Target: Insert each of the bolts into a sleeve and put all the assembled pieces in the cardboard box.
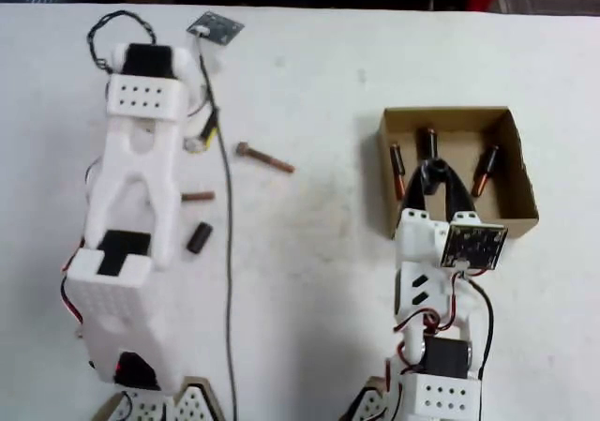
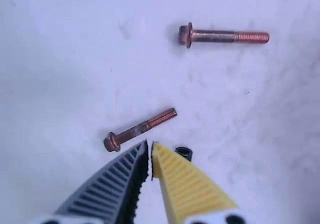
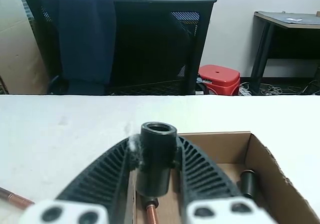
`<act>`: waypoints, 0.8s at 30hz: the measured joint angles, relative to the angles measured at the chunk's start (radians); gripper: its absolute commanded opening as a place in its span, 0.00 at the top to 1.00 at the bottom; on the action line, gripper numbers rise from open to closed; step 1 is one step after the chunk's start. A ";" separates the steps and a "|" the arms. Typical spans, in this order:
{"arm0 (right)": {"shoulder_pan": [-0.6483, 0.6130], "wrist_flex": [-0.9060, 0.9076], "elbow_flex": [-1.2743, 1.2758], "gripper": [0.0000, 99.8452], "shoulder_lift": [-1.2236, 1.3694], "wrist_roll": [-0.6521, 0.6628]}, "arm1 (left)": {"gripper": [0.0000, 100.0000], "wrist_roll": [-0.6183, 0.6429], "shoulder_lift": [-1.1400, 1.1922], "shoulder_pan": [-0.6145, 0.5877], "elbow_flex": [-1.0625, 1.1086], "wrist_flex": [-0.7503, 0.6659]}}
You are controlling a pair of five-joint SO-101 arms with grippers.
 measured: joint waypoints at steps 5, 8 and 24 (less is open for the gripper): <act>0.000 0.000 0.000 0.98 0.000 0.000 | 0.96 0.152 0.000 0.014 0.000 0.000; 0.002 0.000 0.000 0.98 0.000 0.000 | 0.96 0.172 0.000 0.015 0.000 0.000; 0.002 0.000 0.000 0.98 0.000 0.000 | 0.96 0.311 -0.338 0.018 0.327 -0.018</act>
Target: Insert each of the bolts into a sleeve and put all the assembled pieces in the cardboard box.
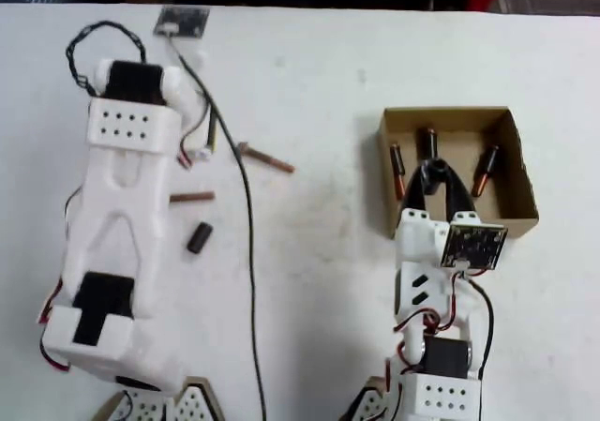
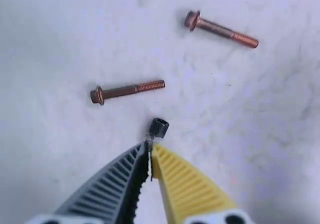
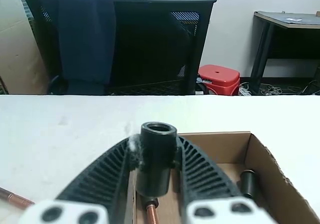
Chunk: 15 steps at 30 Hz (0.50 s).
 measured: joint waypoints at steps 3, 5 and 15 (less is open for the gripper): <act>0.000 0.000 0.000 0.98 0.000 0.000 | 0.96 0.098 -0.005 -0.035 0.120 -0.081; 0.000 0.002 0.000 0.98 0.000 0.000 | 0.96 0.164 -0.005 -0.066 0.187 -0.146; 0.000 0.020 0.000 0.98 0.000 0.000 | 0.95 0.397 -0.005 -0.175 0.453 -0.410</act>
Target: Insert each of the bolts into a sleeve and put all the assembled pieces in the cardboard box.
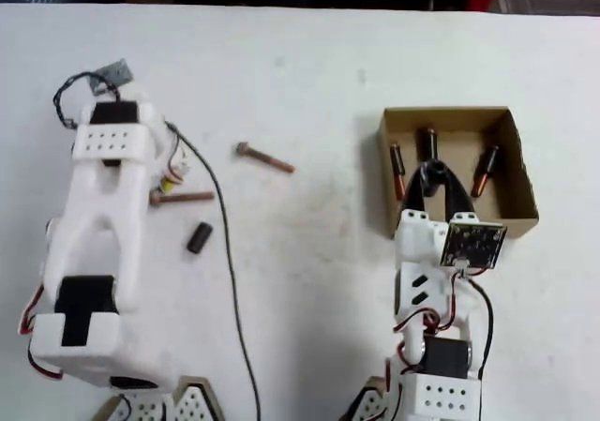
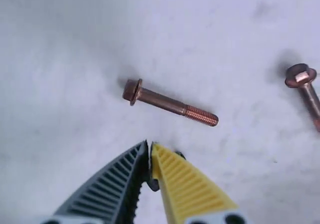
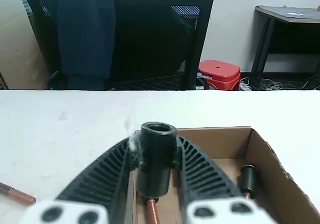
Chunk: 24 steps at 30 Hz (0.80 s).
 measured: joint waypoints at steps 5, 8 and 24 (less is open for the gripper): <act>0.000 0.000 0.000 0.98 0.000 0.000 | 0.95 0.110 0.000 0.002 0.077 -0.092; 0.000 0.000 0.000 0.98 0.000 0.000 | 0.90 0.176 0.000 0.002 0.138 -0.178; 0.000 0.000 0.000 0.98 0.000 0.000 | 0.64 0.430 0.000 0.002 0.308 -0.368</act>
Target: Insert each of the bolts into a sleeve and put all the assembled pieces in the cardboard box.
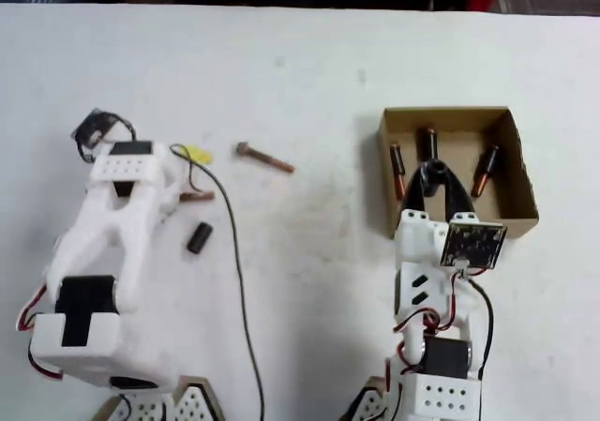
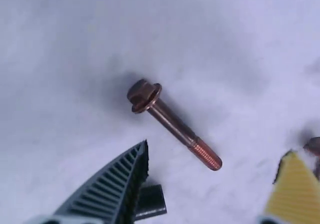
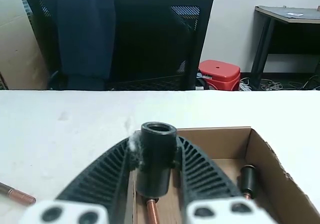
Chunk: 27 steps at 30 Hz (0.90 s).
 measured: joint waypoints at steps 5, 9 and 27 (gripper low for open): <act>0.000 0.000 0.000 0.98 0.000 0.000 | 0.70 0.003 0.000 -0.038 0.032 -0.052; -0.002 0.000 0.000 0.98 0.000 0.000 | 0.75 0.003 0.000 -0.043 0.094 -0.150; 0.000 0.000 0.000 0.98 0.000 0.000 | 0.89 0.003 0.002 -0.043 0.127 -0.244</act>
